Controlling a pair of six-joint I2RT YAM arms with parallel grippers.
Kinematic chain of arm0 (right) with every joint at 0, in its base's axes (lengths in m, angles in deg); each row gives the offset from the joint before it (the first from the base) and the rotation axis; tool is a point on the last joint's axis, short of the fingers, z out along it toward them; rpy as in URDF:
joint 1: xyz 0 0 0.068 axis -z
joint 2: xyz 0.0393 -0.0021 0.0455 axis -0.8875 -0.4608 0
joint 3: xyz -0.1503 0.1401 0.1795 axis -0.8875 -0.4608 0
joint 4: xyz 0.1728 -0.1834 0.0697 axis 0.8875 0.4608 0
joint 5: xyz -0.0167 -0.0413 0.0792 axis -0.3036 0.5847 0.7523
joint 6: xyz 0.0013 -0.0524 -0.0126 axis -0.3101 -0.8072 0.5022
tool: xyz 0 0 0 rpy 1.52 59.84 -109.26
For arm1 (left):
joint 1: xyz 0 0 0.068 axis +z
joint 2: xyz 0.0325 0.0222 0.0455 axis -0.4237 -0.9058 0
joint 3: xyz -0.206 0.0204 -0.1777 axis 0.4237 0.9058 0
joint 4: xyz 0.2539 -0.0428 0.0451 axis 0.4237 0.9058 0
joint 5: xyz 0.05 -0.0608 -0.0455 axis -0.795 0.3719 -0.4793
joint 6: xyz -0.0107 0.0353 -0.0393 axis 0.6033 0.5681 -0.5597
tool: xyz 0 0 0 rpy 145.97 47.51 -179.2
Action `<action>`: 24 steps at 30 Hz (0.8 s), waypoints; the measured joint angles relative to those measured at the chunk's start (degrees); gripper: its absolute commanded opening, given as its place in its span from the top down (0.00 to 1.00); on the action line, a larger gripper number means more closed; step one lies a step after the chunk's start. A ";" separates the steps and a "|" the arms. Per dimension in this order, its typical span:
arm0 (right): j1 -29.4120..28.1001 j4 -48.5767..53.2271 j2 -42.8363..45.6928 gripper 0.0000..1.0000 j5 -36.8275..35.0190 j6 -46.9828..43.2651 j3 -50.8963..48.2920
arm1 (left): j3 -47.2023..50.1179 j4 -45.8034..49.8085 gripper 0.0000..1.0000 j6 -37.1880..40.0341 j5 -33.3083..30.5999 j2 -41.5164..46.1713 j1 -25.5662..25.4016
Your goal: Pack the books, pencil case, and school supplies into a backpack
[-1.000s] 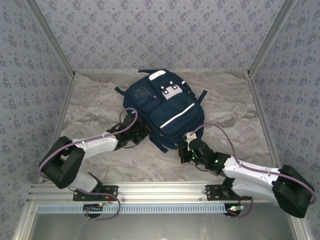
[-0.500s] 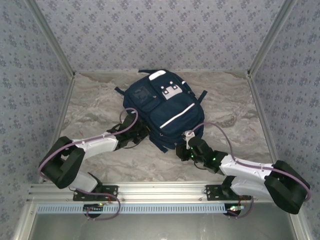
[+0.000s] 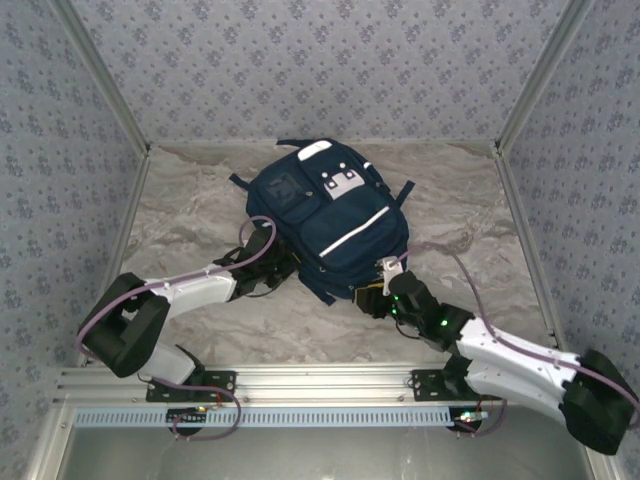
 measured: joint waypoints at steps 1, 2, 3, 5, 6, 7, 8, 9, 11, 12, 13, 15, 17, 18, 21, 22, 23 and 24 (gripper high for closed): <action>0.00 1.57 1.11 0.55 -0.15 0.33 0.46 | -0.17 0.17 1.00 0.00 -0.02 0.00 0.00; 0.00 3.10 1.53 0.54 -0.26 0.59 1.11 | -0.33 0.39 1.00 0.00 0.00 0.00 0.00; 0.00 4.17 1.36 0.53 -0.26 0.98 1.70 | -0.50 0.50 1.00 0.00 0.00 0.00 0.00; -0.24 6.56 -0.52 0.51 -0.28 1.66 3.21 | -0.68 0.74 1.00 -0.02 0.00 -0.02 -0.02; -0.59 7.61 -1.88 0.51 -0.44 1.95 3.91 | -0.72 0.83 1.00 0.00 -0.02 -0.04 -0.04; -1.20 8.72 -3.54 0.50 -0.57 2.40 4.74 | -0.72 0.85 1.00 -0.02 -0.02 -0.04 -0.04; -2.10 9.75 -5.44 0.50 -0.87 2.82 5.68 | -0.72 0.87 1.00 -0.02 -0.02 -0.04 -0.04; -2.91 10.64 -7.13 0.50 -1.20 3.06 6.56 | -0.72 0.87 1.00 -0.02 -0.02 -0.04 -0.04; -4.48 12.66 -10.69 0.48 -2.34 3.63 8.92 | -0.74 0.87 1.00 -0.02 -0.02 -0.04 -0.04; -4.96 13.31 -12.09 0.48 -2.86 3.96 9.94 | -0.74 0.90 1.00 -0.02 -0.02 -0.04 -0.04; -5.49 13.97 -13.75 0.47 -3.54 4.33 11.32 | -0.74 0.90 1.00 -0.02 -0.02 -0.07 -0.04; -6.25 14.99 -16.44 0.47 -4.59 4.79 13.68 | -0.74 0.90 1.00 -0.02 -0.02 -0.07 -0.04; -6.95 15.54 -18.86 0.47 -5.73 5.22 15.74 | -0.74 0.90 1.00 -0.02 -0.02 -0.07 -0.04; -7.26 15.65 -19.65 0.47 -6.12 5.51 16.33 | -0.74 0.90 1.00 -0.02 -0.02 -0.07 -0.04; -8.02 16.15 -22.18 0.47 -7.17 6.08 17.97 | -0.74 0.90 1.00 -0.04 -0.02 -0.17 -0.04; -8.17 16.46 -22.80 0.48 -7.43 6.25 18.34 | -0.74 0.90 1.00 -0.04 -0.02 -0.26 -0.04; -8.28 16.68 -23.39 0.48 -7.61 6.27 18.64 | -0.74 0.90 1.00 -0.04 -0.02 -0.37 -0.04; -8.35 16.83 -23.93 0.49 -7.87 6.45 18.91 | -0.76 0.90 1.00 -0.04 -0.02 -0.46 -0.04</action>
